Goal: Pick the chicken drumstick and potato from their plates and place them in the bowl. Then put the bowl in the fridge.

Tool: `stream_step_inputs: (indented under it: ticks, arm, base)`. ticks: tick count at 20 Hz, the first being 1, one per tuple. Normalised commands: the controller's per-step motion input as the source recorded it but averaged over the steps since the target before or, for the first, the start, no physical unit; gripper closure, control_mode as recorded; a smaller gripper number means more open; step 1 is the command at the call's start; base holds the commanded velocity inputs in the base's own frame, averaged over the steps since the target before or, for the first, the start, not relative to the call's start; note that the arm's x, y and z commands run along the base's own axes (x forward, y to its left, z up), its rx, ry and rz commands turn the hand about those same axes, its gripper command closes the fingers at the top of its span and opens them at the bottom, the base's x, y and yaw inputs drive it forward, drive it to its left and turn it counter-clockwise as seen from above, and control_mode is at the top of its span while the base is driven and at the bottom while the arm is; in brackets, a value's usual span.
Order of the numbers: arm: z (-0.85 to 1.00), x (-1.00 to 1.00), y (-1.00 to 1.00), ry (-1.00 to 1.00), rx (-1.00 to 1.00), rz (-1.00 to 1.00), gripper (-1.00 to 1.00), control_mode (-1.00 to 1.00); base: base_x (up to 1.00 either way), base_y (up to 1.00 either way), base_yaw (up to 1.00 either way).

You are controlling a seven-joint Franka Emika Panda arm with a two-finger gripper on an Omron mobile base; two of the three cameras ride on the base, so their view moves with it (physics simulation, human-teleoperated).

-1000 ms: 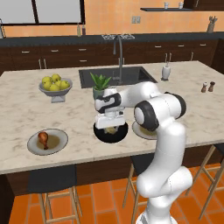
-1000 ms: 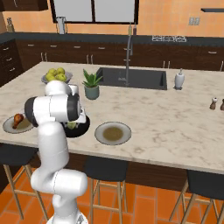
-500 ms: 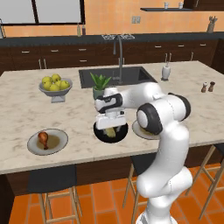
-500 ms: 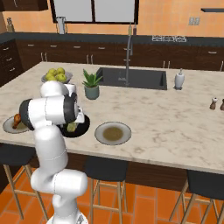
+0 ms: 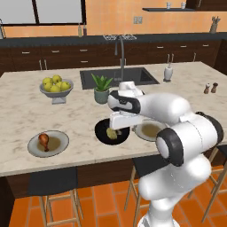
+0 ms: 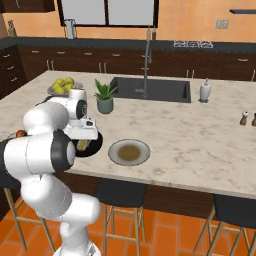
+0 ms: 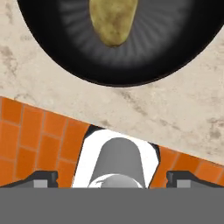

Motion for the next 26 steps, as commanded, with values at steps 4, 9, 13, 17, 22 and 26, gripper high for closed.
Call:
stream_step_inputs:
  ticks: [4, 9, 13, 17, 22, 26]
  arm:
    - [0.49, -0.88, -0.43, -0.08, 0.00, 0.01, -1.00, -1.00]
    - [0.42, -0.71, -0.55, -0.07, 0.03, -0.01, -1.00, -1.00]
    - [0.31, -0.59, -0.40, -0.11, 0.04, -0.07, -1.00, -1.00]
    - [0.38, -0.58, -0.04, -0.04, 0.07, -0.06, -1.00, -1.00]
    - [0.23, -0.36, 0.00, 0.00, 0.05, -0.03, -1.00, 1.00]
    - [0.00, 0.00, 0.00, 0.00, 0.00, 0.00, -1.00, 1.00]
  base:
    - [0.00, 0.00, 0.00]
    - [0.00, 0.00, 0.00]
    - [0.00, 0.00, 0.00]
    - [0.00, 0.00, 0.00]
    - [-0.29, 0.00, -0.01]
    - [-0.37, 0.68, 0.00]
